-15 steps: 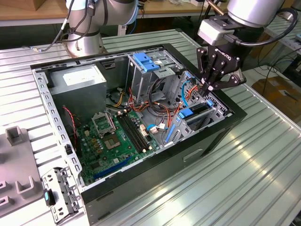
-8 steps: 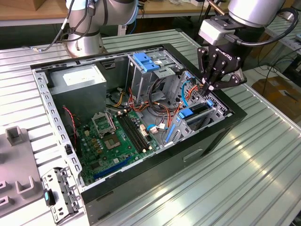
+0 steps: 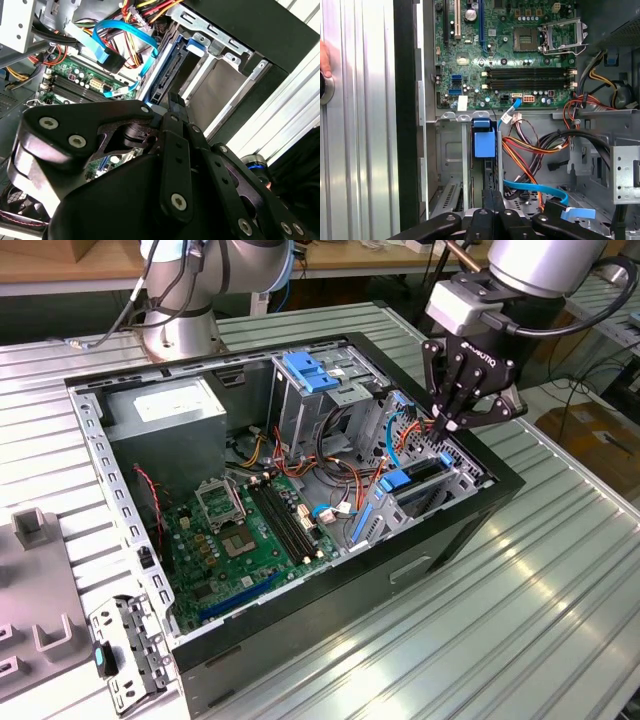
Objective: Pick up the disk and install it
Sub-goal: 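Insert the first disk wire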
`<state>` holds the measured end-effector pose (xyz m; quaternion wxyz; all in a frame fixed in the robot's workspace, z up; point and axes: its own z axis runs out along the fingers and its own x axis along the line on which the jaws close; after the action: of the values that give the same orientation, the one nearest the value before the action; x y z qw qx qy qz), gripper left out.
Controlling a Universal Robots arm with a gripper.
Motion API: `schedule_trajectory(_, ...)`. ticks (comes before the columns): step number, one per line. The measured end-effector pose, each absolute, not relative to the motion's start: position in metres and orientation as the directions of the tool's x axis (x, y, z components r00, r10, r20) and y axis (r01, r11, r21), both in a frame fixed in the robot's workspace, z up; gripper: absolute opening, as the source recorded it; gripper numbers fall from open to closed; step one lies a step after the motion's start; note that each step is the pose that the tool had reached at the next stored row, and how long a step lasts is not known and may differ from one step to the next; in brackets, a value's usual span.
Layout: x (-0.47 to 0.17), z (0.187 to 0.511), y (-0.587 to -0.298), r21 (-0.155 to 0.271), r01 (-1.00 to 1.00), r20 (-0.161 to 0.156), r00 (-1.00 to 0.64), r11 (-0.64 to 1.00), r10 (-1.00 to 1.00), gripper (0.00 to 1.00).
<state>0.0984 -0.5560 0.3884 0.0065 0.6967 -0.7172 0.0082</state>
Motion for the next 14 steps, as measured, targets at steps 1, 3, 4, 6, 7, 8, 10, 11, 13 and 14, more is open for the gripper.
schedule_trajectory(1, 0.0987, 0.3884, -0.5561, -0.003, -1.000, 0.021, -0.029, 0.029, -0.999, 0.11)
schedule_trajectory(3, 0.0994, 0.3884, -0.5560, -0.003, -1.000, 0.021, -0.029, 0.029, -0.999, 0.11)
schedule_trajectory(4, 0.0998, 0.3884, -0.5561, -0.003, -1.000, 0.021, -0.029, 0.029, -0.999, 0.11)
schedule_trajectory(6, 0.1005, 0.3884, -0.5560, -0.003, -1.000, 0.021, -0.029, 0.029, -0.999, 0.11)
schedule_trajectory(7, 0.1010, 0.3884, -0.5560, -0.003, -1.000, 0.021, -0.029, 0.029, -0.999, 0.11)
schedule_trajectory(8, 0.1014, 0.3884, -0.5560, -0.003, -1.000, 0.021, -0.029, 0.029, -0.999, 0.11)
schedule_trajectory(10, 0.1026, 0.3884, -0.5560, -0.003, -1.000, 0.021, -0.029, 0.029, -0.999, 0.11)
schedule_trajectory(11, 0.1029, 0.3884, -0.5560, -0.003, -1.000, 0.021, -0.029, 0.029, -0.999, 0.11)
schedule_trajectory(13, 0.1036, 0.3884, -0.5561, -0.003, -1.000, 0.021, -0.029, 0.029, -0.999, 0.11)
schedule_trajectory(14, 0.1039, 0.3884, -0.5560, -0.003, -1.000, 0.021, -0.029, 0.029, -0.999, 0.11)
